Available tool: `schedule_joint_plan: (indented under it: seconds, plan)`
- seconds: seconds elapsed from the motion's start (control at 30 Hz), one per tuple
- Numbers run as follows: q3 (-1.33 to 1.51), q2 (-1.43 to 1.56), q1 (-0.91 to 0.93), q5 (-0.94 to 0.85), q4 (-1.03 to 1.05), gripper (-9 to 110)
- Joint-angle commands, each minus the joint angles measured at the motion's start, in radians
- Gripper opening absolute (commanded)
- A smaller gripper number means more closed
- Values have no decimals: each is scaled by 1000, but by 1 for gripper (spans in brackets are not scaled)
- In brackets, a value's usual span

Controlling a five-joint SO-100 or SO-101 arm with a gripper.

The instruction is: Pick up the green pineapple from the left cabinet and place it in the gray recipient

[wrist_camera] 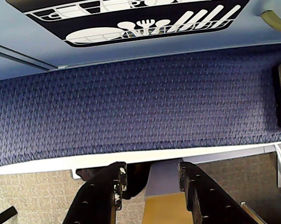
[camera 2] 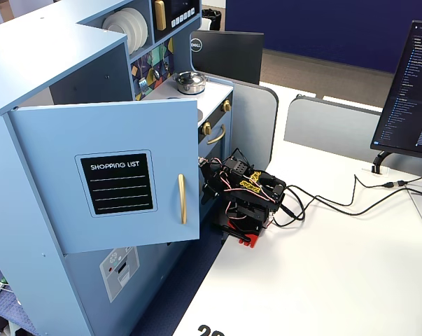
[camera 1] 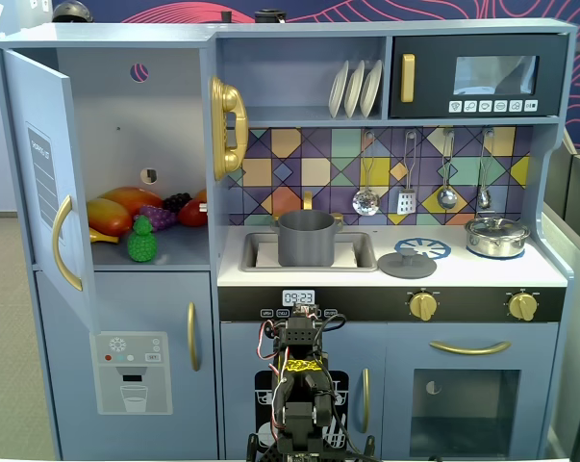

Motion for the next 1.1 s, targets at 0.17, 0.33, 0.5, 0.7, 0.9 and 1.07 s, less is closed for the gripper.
schedule_joint_plan:
  seconds: [0.17, 0.33, 0.5, 0.7, 0.9, 1.07]
  plan:
    - [2, -6, 74, -14, 176, 0]
    - [0, -8, -46, -26, 123, 0]
    - [-120, -109, -449, 49, -273, 0]
    - [-267, -362, -742, -44, -1299, 0]
    - [-574, -508, -830, -44, -1246, 9]
    - [-629, -586, -830, -75, -1324, 26]
